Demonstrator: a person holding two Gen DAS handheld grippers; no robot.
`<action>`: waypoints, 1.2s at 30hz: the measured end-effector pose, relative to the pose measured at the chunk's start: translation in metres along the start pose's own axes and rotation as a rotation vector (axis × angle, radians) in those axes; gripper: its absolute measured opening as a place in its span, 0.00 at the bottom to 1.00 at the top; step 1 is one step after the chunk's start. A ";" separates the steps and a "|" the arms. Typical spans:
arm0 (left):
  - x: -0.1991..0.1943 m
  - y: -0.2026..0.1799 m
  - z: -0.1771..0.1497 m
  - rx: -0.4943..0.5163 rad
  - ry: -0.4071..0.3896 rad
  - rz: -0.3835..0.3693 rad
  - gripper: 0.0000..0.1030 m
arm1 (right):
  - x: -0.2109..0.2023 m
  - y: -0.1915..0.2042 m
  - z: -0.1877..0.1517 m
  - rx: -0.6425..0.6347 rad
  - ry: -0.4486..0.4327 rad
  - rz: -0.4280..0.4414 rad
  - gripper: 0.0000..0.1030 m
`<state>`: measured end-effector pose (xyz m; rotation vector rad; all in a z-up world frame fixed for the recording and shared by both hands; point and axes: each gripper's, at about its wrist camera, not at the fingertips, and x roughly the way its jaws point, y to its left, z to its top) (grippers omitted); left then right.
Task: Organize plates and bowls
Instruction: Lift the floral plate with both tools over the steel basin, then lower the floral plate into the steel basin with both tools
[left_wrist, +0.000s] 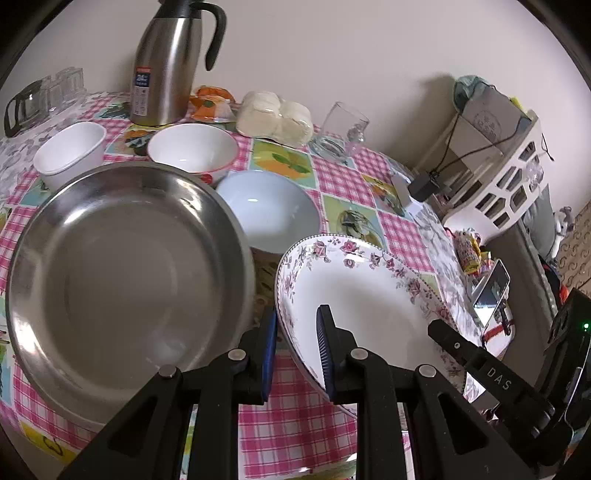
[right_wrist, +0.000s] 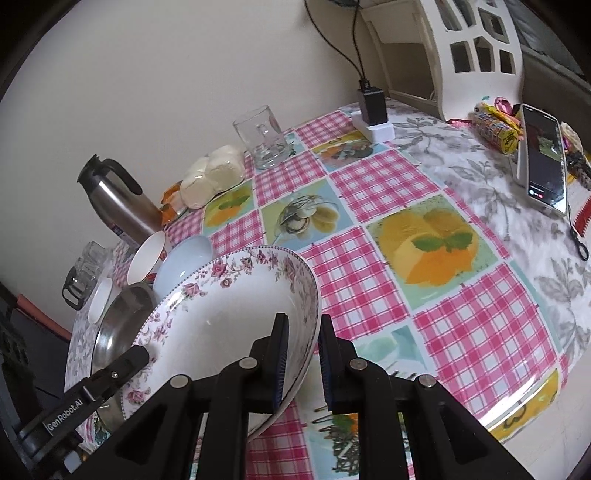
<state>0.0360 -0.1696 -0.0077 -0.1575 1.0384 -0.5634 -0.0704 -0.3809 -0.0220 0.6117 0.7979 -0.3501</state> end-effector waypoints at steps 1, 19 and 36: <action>-0.002 0.003 0.001 -0.005 -0.003 0.000 0.21 | 0.000 0.002 0.000 -0.002 0.000 0.001 0.17; -0.028 0.063 0.025 -0.090 -0.016 0.014 0.21 | 0.011 0.070 -0.005 -0.051 0.001 0.012 0.17; -0.048 0.134 0.039 -0.210 -0.035 0.051 0.21 | 0.040 0.144 -0.022 -0.132 0.034 0.042 0.17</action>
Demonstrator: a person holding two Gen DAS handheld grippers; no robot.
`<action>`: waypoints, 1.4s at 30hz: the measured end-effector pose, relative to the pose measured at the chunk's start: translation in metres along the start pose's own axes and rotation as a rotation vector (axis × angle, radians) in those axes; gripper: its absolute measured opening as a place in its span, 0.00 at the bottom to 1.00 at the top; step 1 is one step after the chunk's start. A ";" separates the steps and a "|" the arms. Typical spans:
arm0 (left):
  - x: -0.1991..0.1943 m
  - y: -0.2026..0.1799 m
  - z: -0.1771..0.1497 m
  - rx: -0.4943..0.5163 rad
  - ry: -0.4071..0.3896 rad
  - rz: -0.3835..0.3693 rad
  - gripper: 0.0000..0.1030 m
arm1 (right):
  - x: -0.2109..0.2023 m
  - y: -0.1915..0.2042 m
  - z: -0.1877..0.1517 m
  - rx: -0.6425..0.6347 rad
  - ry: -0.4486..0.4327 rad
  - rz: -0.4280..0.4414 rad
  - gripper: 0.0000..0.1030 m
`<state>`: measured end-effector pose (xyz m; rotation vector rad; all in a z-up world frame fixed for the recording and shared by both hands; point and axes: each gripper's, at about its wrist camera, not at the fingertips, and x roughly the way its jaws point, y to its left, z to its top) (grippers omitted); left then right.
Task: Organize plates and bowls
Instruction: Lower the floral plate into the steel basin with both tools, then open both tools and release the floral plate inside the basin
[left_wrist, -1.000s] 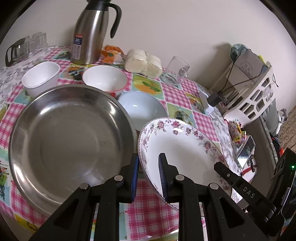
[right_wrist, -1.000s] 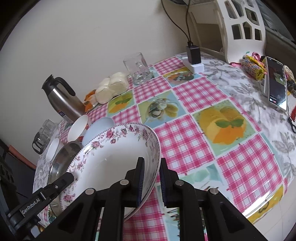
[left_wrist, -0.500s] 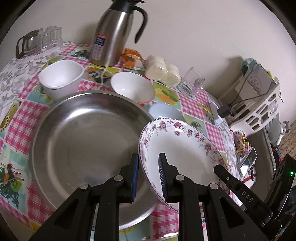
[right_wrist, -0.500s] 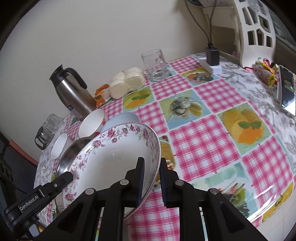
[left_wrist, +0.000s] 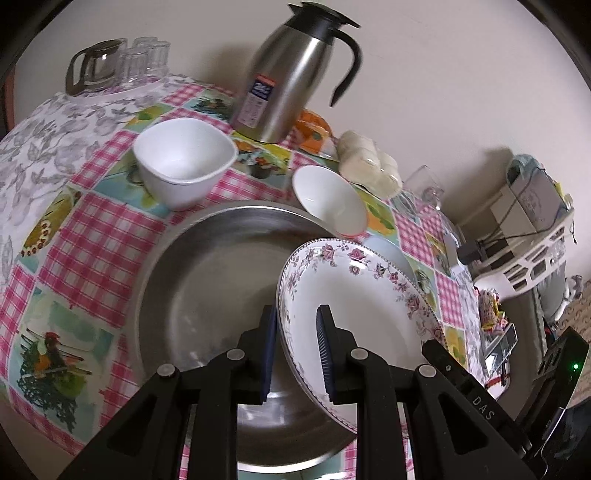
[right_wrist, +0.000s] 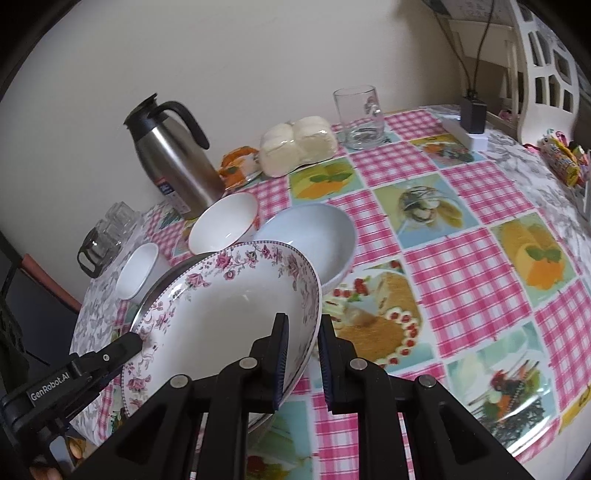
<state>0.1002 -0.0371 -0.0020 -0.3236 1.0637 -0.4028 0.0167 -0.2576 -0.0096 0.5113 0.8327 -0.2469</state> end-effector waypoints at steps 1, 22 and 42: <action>-0.001 0.003 0.001 -0.005 0.000 0.002 0.21 | 0.001 0.003 0.000 -0.003 0.001 0.001 0.17; 0.001 0.048 0.012 -0.102 0.015 0.049 0.21 | 0.026 0.042 -0.008 -0.068 0.037 0.018 0.17; 0.014 0.057 0.002 -0.131 0.123 0.126 0.22 | 0.045 0.044 -0.015 -0.093 0.120 -0.017 0.17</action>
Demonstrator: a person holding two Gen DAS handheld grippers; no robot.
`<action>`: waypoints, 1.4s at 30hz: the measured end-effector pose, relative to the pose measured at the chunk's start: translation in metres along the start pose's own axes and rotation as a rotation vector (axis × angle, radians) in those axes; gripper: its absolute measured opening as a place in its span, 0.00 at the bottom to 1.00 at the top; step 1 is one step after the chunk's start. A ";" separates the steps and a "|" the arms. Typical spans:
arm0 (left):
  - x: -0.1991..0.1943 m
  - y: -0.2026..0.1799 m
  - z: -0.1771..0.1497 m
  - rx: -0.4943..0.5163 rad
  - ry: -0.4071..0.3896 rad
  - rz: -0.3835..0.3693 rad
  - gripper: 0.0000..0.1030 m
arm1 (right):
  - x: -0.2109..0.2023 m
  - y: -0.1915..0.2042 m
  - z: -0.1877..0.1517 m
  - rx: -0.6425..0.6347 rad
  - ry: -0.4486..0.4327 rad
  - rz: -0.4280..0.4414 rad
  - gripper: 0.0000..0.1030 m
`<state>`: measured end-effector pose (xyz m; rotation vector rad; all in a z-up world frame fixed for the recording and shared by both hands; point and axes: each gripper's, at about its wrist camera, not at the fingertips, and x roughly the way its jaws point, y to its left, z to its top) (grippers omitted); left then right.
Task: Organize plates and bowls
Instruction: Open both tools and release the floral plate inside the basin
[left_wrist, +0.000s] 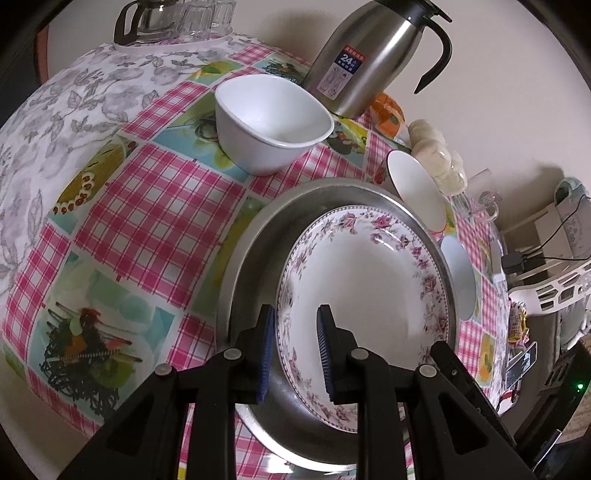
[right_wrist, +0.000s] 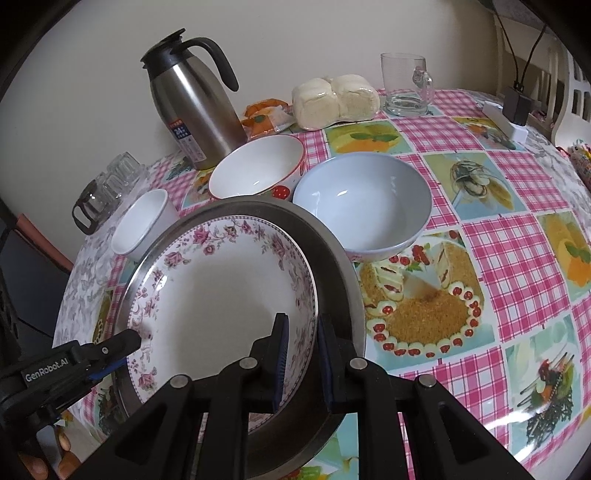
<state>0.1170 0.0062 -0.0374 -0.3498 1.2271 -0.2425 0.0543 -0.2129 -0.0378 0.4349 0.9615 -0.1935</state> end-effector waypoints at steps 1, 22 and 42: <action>0.000 0.000 -0.001 -0.002 0.005 0.001 0.22 | 0.000 0.001 0.000 0.000 0.002 -0.001 0.17; 0.007 0.005 -0.008 -0.037 0.068 0.003 0.22 | -0.003 0.003 -0.003 -0.026 0.034 -0.016 0.17; -0.011 -0.013 -0.004 0.059 -0.012 0.058 0.35 | -0.023 0.014 -0.001 -0.083 -0.015 -0.038 0.19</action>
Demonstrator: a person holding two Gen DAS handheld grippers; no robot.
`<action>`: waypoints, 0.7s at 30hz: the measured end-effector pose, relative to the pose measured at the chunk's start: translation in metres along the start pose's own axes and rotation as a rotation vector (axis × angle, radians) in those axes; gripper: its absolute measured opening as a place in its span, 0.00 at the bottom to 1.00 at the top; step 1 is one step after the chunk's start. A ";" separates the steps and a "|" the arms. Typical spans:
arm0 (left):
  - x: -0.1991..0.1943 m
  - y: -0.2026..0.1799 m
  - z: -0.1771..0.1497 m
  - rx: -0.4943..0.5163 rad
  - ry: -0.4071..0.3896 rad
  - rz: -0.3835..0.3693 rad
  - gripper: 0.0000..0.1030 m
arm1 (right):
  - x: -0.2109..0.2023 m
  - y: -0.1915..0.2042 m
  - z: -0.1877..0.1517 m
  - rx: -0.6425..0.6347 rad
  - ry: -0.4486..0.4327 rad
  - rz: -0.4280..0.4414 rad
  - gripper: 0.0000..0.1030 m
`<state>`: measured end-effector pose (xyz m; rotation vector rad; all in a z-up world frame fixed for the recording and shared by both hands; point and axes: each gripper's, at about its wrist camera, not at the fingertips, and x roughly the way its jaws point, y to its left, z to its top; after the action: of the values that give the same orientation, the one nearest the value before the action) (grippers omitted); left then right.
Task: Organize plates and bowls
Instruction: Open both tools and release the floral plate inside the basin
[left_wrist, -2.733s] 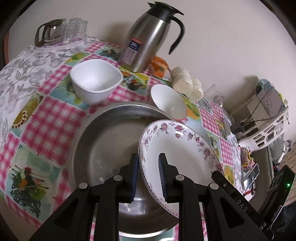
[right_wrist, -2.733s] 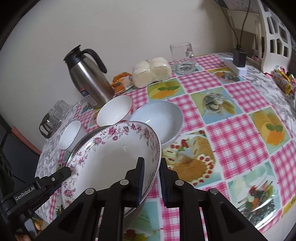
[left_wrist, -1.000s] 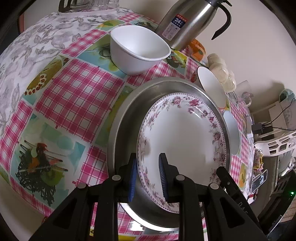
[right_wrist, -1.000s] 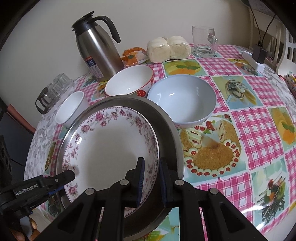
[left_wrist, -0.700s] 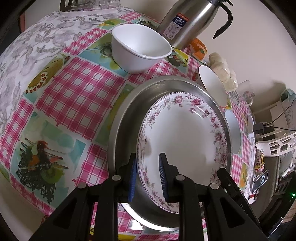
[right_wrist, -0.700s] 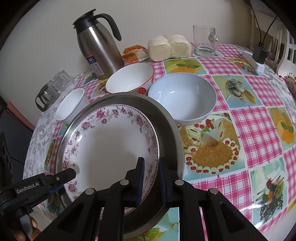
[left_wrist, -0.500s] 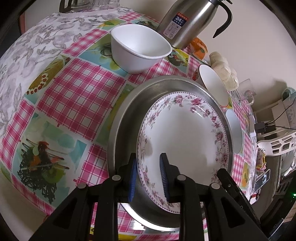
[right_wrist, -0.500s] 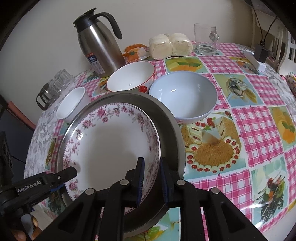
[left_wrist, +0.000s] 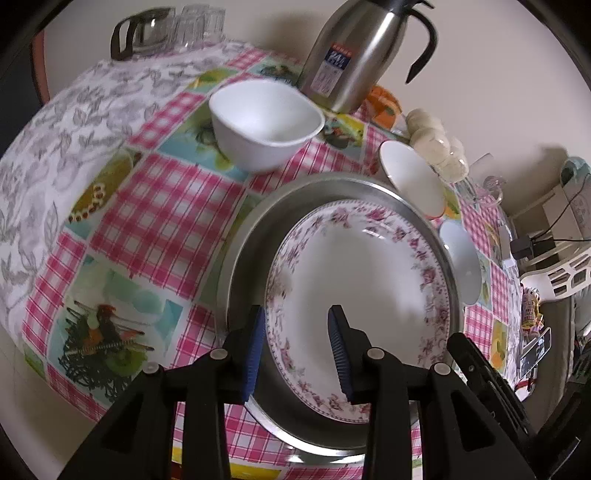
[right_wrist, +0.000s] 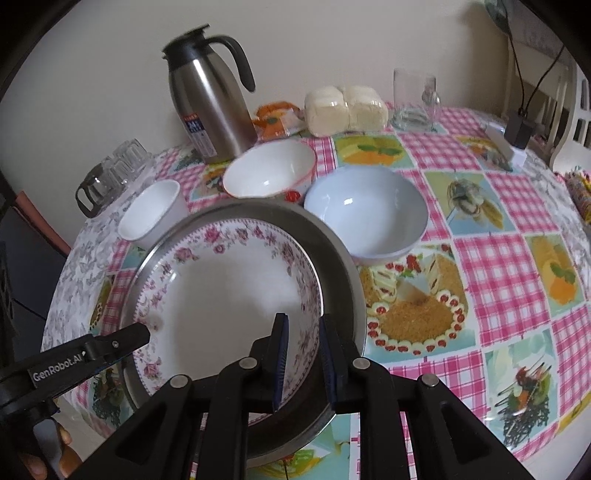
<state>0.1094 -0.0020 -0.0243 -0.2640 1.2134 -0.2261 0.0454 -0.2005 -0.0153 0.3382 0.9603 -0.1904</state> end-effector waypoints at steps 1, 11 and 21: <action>-0.002 -0.002 0.000 0.007 -0.009 0.000 0.36 | -0.003 0.001 0.001 -0.007 -0.010 -0.002 0.19; -0.017 -0.007 0.003 0.057 -0.096 0.104 0.69 | -0.007 0.003 0.003 -0.028 -0.042 -0.049 0.54; -0.012 -0.003 0.003 0.076 -0.116 0.197 0.83 | -0.008 0.002 0.002 -0.039 -0.059 -0.074 0.78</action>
<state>0.1082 -0.0011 -0.0111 -0.0887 1.1053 -0.0843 0.0428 -0.1996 -0.0077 0.2604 0.9179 -0.2477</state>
